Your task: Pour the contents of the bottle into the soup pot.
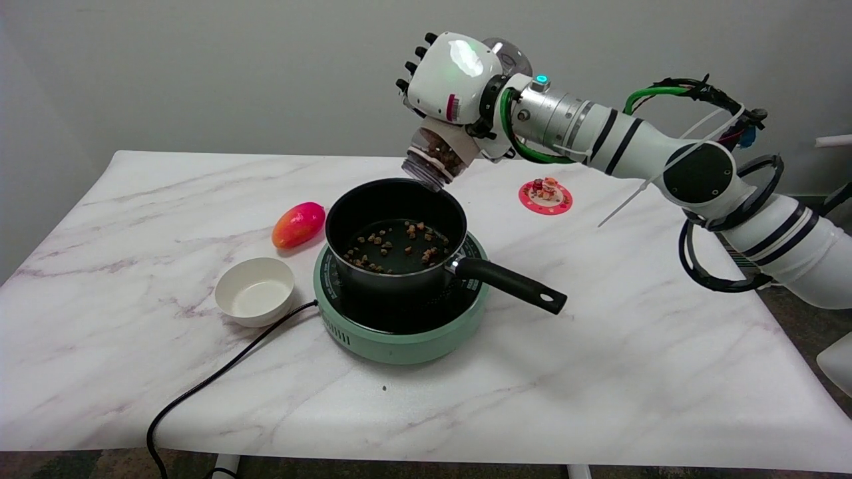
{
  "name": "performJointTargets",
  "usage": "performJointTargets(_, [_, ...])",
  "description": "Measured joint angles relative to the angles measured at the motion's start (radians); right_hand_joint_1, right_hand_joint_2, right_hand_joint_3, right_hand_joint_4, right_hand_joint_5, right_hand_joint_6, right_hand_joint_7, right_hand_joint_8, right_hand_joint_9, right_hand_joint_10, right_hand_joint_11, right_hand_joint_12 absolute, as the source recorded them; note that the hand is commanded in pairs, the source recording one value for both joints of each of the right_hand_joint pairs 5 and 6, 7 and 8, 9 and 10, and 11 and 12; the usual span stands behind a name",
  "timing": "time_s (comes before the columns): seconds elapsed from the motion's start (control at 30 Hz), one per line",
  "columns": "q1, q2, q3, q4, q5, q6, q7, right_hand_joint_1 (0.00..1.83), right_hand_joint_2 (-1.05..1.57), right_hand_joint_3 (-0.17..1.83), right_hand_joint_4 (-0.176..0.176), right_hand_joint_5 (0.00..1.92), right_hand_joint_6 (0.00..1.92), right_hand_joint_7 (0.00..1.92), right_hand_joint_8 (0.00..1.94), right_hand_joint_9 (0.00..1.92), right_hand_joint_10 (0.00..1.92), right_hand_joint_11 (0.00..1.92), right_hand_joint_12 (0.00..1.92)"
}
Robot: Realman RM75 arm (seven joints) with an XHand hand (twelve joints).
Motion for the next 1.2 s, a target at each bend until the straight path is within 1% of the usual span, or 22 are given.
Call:
performJointTargets(0.57, [-0.011, 0.001, -0.019, -0.006, 0.007, 0.001, 0.002, 1.51, 0.5, 1.1, 0.0, 1.64, 1.64, 1.54, 1.54, 1.32, 1.32, 1.12, 1.12])
performJointTargets(0.83, [-0.011, 0.001, -0.023, -0.006, -0.01, 0.001, 0.001, 1.5, 0.55, 1.04, 0.0, 1.65, 1.65, 1.55, 1.55, 1.32, 1.32, 1.13, 1.13])
performJointTargets(1.2, [0.0, 0.004, -0.029, -0.007, -0.031, 0.005, -0.001, 1.49, 0.58, 1.04, 0.0, 1.66, 1.66, 1.56, 1.56, 1.33, 1.33, 1.13, 1.13])
